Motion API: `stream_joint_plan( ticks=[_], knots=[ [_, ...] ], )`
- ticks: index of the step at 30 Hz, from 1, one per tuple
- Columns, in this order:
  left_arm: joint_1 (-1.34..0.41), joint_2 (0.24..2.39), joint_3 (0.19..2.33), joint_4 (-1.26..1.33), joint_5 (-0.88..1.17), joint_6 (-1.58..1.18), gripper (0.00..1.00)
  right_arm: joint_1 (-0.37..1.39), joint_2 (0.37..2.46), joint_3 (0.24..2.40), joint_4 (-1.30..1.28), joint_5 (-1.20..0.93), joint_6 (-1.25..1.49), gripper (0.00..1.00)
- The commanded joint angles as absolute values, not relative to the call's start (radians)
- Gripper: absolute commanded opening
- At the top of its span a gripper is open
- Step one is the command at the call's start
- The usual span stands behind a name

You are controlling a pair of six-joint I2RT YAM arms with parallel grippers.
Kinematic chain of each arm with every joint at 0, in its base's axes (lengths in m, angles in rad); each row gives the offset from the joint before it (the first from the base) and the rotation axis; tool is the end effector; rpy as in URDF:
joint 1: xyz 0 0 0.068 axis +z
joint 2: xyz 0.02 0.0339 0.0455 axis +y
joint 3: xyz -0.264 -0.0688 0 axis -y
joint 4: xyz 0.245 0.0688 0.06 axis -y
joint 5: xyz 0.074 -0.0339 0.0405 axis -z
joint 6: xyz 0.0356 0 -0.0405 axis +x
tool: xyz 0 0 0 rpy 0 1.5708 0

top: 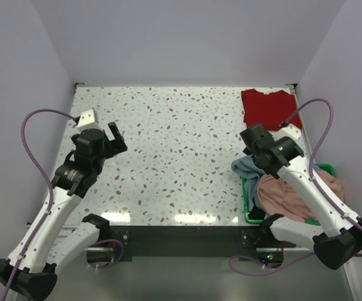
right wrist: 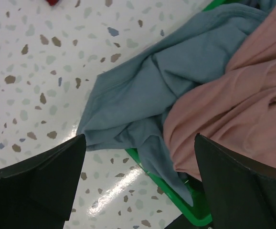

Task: Fold and stack the t-shirts
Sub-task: Grab the tshirt from the pile

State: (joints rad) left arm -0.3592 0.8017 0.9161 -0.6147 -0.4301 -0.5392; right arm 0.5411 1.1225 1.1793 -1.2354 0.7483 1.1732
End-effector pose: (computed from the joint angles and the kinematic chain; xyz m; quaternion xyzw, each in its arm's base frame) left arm 0.1609 -0.0445 0.3398 -0.1839 0.8271 -0.0510 0.5286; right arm 0.1711 0.0745 0.3327 0.3515 0.8456 -0.0975 0.3897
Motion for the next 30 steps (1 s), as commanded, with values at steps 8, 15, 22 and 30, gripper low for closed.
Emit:
stream_joint_plan(
  ticks=[8,15,22,30],
  knots=[
    [-0.351,0.795,0.868,-0.537,-0.356,-0.523,1.0,0.338,0.988,1.037,-1.591,0.663,1.284,0.99],
    [-0.351,0.804,0.85,-0.526,-0.339,-0.518,1.0,0.295,1.017,0.956,-1.553,0.603,1.259,0.99],
    [-0.351,0.807,0.853,-0.525,-0.345,-0.509,1.0,0.282,1.008,0.876,-1.486,0.586,1.256,0.74],
    [-0.351,0.818,0.847,-0.508,-0.339,-0.523,1.0,0.282,0.986,1.104,-1.595,0.695,1.211,0.0]
  ],
)
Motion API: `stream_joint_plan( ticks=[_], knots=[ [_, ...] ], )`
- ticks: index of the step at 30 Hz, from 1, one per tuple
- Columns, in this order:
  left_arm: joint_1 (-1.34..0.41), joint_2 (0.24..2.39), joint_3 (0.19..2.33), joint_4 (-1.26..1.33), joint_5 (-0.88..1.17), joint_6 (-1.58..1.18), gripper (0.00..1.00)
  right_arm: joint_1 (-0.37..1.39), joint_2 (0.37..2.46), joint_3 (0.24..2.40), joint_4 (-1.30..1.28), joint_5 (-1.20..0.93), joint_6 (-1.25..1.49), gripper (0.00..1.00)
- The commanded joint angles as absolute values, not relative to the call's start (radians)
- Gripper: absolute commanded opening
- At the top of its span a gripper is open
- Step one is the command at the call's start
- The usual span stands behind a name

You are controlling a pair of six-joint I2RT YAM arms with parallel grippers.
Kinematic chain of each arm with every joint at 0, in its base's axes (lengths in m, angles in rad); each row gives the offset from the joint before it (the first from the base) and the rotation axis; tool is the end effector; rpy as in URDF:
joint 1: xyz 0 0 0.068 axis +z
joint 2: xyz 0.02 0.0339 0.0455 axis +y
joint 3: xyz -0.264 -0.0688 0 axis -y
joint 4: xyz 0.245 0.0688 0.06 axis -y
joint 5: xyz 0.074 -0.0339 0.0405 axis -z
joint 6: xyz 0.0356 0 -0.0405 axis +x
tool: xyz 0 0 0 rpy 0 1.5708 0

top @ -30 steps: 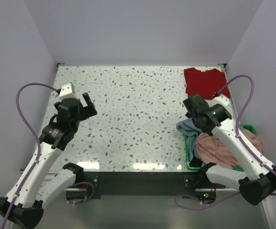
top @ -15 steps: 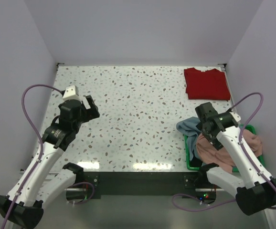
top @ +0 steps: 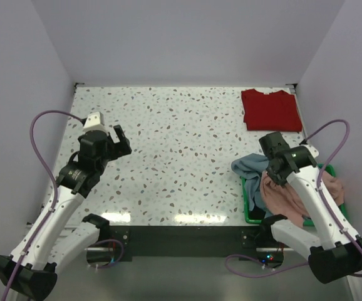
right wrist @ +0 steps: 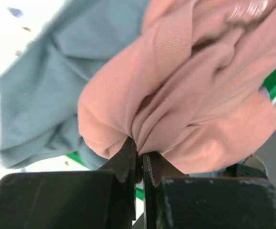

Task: Fold and stack the t-shirts
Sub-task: Grab the tshirt from the pile, then move the tshirt to the center of the board

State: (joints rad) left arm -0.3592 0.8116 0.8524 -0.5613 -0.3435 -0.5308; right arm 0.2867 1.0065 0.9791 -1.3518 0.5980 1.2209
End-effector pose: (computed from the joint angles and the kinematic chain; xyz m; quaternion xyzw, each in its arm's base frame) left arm 0.1670 -0.0499 0.3215 -0.1584 0.8420 -0.0792 0.5095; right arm 0.1448 0.0218 0.2883 0.4535 0.8367 -0.1512 0.2673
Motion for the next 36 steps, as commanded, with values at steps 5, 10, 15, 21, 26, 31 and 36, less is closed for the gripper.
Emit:
stream_joint_plan(
  ticks=[5,10,15,21,26,31,36],
  knots=[
    [-0.351,0.834,0.848,-0.488,-0.325,-0.534,1.0,0.284,0.992,1.32,-1.594,0.753,1.106,0.0],
    [-0.351,0.836,0.85,-0.479,-0.319,-0.535,1.0,0.284,1.028,1.544,-1.518,0.813,0.954,0.0],
    [-0.351,0.836,0.848,-0.479,-0.319,-0.532,1.0,0.284,0.985,1.654,-1.132,0.738,0.654,0.0],
    [-0.351,0.828,0.854,-0.479,-0.325,-0.532,1.0,0.285,1.043,1.701,-0.798,0.481,0.476,0.0],
    [-0.351,0.824,0.867,-0.482,-0.331,-0.523,1.0,0.328,1.153,1.784,-0.709,0.299,0.489,0.0],
    [-0.351,0.802,0.88,-0.477,-0.33,-0.499,1.0,0.56,1.276,1.848,-0.606,0.386,0.442,0.0],
    [-0.351,0.776,0.894,-0.492,-0.353,-0.471,1.0,0.762,1.445,2.031,-0.572,0.4,0.425,0.0]
  ],
)
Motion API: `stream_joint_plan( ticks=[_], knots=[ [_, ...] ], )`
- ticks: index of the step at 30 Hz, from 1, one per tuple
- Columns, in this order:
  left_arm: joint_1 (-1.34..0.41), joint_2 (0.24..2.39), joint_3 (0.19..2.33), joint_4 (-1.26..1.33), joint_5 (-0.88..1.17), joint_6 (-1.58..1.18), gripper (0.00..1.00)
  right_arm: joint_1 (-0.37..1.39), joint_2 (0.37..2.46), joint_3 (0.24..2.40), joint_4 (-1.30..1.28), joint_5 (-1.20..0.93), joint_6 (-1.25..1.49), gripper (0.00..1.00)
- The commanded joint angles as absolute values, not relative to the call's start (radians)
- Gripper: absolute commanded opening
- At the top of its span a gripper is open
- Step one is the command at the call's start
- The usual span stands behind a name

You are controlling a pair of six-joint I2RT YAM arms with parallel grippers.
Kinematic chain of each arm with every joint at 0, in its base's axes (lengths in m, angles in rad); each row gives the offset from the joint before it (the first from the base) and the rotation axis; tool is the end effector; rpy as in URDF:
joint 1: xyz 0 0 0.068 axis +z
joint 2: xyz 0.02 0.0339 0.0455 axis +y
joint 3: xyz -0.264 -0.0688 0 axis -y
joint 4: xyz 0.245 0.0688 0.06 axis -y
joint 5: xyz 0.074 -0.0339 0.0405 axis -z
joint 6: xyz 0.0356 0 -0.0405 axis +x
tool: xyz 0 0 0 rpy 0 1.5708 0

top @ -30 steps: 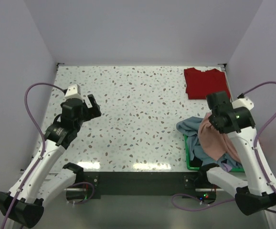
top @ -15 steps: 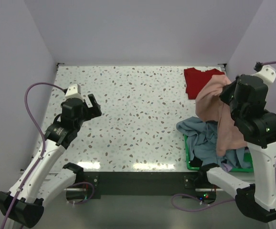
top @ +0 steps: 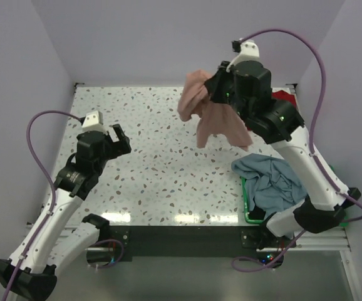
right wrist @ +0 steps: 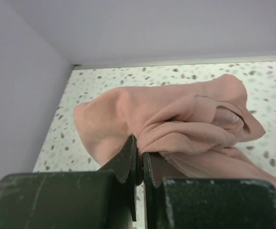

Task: Fold and stack the t-shirts
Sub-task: Move the tshirt to the center of the board, then flatten the tshirt out

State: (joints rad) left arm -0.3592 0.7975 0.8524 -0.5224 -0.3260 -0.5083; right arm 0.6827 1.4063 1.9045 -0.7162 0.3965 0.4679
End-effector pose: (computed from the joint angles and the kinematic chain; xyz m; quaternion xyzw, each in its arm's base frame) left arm 0.1661 -0.0502 0.3272 -0.1474 0.8317 -0.0919 0.5273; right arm 0.2163 0.1582 0.5206 0.0406 0.7734 0.2051 0.5985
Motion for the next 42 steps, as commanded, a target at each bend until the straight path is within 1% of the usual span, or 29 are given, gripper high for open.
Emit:
stream_joint_plan(
  ticks=[1,2,4,6,9,11,12,13,14,15,16,17,18,19,22,24,27,30,32,33,37,42],
  knots=[
    [-0.351,0.767,0.896,-0.498,-0.359,-0.468,1.0,0.784,1.469,2.092,-0.571,0.405,0.42,0.0],
    [-0.353,0.762,0.897,-0.503,-0.364,-0.465,1.0,0.816,1.52,2.118,-0.568,0.411,0.419,0.0],
    [-0.353,0.753,0.9,-0.517,-0.377,-0.465,1.0,0.845,1.554,2.175,-0.557,0.44,0.416,0.0],
    [-0.351,0.741,0.903,-0.526,-0.379,-0.465,1.0,0.848,1.589,2.187,-0.532,0.443,0.416,0.0],
    [-0.351,0.72,0.894,-0.54,-0.387,-0.479,1.0,0.848,1.627,2.169,-0.549,0.514,0.446,0.0],
    [-0.351,0.71,0.881,-0.543,-0.387,-0.491,1.0,0.847,1.653,2.131,-0.581,0.6,0.475,0.0],
    [-0.351,0.707,0.877,-0.548,-0.385,-0.495,1.0,0.847,1.69,2.112,-0.613,0.626,0.476,0.0],
    [-0.353,0.707,0.874,-0.552,-0.382,-0.5,1.0,0.842,1.709,2.077,-0.645,0.703,0.512,0.0],
    [-0.351,0.71,0.874,-0.558,-0.379,-0.508,1.0,0.83,1.732,2.066,-0.7,0.736,0.567,0.0],
    [-0.351,0.721,0.876,-0.569,-0.376,-0.508,1.0,0.81,1.765,2.05,-0.826,0.745,0.634,0.04],
    [-0.351,0.726,0.874,-0.572,-0.373,-0.509,1.0,0.751,1.778,1.999,-0.889,0.733,0.79,0.14],
    [-0.351,0.733,0.87,-0.577,-0.37,-0.509,1.0,0.715,1.785,1.962,-0.94,0.635,0.858,0.46],
    [-0.351,0.751,0.864,-0.578,-0.364,-0.508,1.0,0.681,1.787,1.918,-0.987,0.57,0.908,0.59],
    [-0.351,0.764,0.859,-0.58,-0.345,-0.506,1.0,0.639,1.776,1.811,-0.982,0.522,0.943,0.71],
    [-0.351,0.819,0.827,-0.566,-0.29,-0.5,1.0,0.638,1.729,1.652,-0.925,0.47,0.904,0.79],
    [-0.351,0.86,0.793,-0.548,-0.256,-0.508,1.0,0.644,1.698,1.597,-0.882,0.404,0.884,0.8],
    [-0.351,0.897,0.733,-0.482,-0.152,-0.525,1.0,0.69,1.643,1.49,-0.799,0.35,0.816,0.79],
    [-0.351,0.942,0.703,-0.433,-0.095,-0.522,1.0,0.767,1.644,1.466,-0.727,0.273,0.761,0.77],
    [-0.351,0.98,0.701,-0.414,-0.075,-0.502,1.0,0.828,1.698,1.48,-0.709,0.233,0.753,0.73],
    [-0.351,0.991,0.7,-0.408,-0.055,-0.497,1.0,0.863,1.721,1.502,-0.701,0.188,0.747,0.68],
    [-0.351,1.028,0.678,-0.367,-0.005,-0.474,0.97,0.922,1.859,1.601,-0.719,0.118,0.738,0.59],
    [-0.351,1.025,0.658,-0.354,0.028,-0.472,0.97,0.953,1.985,1.698,-0.807,0.152,0.729,0.51]
  ],
)
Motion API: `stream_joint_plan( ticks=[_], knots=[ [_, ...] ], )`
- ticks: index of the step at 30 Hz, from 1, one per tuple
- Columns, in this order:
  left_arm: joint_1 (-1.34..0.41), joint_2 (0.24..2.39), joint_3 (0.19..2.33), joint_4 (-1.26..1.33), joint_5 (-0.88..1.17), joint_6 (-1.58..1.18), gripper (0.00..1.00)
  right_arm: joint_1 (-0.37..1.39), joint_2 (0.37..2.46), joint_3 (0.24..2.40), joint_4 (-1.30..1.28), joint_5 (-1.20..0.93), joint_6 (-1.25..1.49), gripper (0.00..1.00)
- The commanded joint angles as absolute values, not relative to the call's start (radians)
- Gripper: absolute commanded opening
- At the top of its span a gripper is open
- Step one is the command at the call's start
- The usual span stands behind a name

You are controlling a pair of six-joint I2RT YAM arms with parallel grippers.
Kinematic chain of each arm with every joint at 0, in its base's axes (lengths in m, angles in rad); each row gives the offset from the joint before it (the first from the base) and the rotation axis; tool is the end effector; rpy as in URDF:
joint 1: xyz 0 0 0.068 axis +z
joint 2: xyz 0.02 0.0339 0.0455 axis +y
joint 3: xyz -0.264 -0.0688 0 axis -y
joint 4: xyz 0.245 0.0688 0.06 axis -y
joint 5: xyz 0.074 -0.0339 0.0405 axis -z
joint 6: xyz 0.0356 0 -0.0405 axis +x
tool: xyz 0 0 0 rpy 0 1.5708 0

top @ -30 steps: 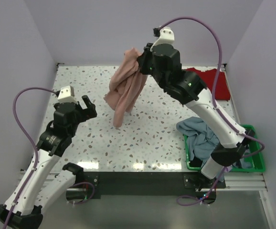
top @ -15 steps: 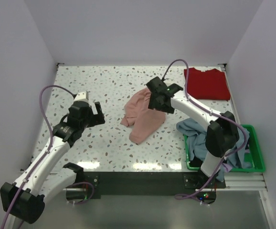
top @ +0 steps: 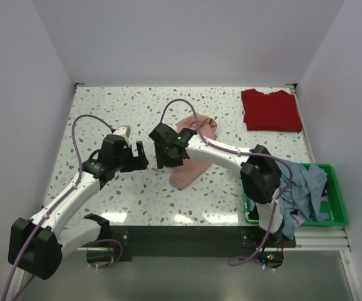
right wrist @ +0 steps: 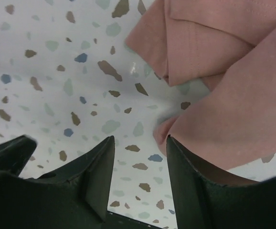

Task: Fold and stack the t-shirts
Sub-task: Flatten the tshirt out

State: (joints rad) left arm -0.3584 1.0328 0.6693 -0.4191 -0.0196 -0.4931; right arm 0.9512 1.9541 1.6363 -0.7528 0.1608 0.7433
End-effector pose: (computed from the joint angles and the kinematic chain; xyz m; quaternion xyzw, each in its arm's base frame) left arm 0.1995 -0.0740 0.2319 -0.0659 0.9210 -0.1503 0.3534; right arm 0.2500 0.3407 0.2430 -0.0804 0.9626 0.1334 0.2216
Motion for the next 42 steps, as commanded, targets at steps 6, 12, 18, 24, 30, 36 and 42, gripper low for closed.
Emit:
stream_joint_plan(
  ticks=[6,12,18,24,30,36,42],
  knots=[
    [-0.353,1.015,0.652,-0.356,0.026,-0.468,0.97,0.953,2.054,1.784,-0.977,0.262,0.747,0.48],
    [-0.353,1.043,0.672,-0.325,0.052,-0.433,0.94,0.951,2.066,1.755,-1.057,0.376,0.765,0.47],
    [-0.359,1.114,0.689,-0.259,0.119,-0.41,0.89,0.922,2.059,1.642,-0.965,0.348,0.756,0.45],
    [-0.4,1.233,0.747,-0.195,0.166,-0.403,0.87,0.839,1.976,1.462,-0.793,0.221,0.772,0.29],
    [-0.459,1.379,0.85,-0.149,0.199,-0.4,0.84,0.775,1.898,1.345,-0.701,0.152,0.798,0.0],
    [-0.506,1.557,0.972,-0.187,0.248,-0.397,0.75,0.769,1.838,1.333,-0.719,0.172,0.805,0.0],
    [-0.541,1.624,0.988,-0.161,0.302,-0.414,0.68,0.767,1.781,1.335,-0.723,0.181,0.825,0.0]
  ],
)
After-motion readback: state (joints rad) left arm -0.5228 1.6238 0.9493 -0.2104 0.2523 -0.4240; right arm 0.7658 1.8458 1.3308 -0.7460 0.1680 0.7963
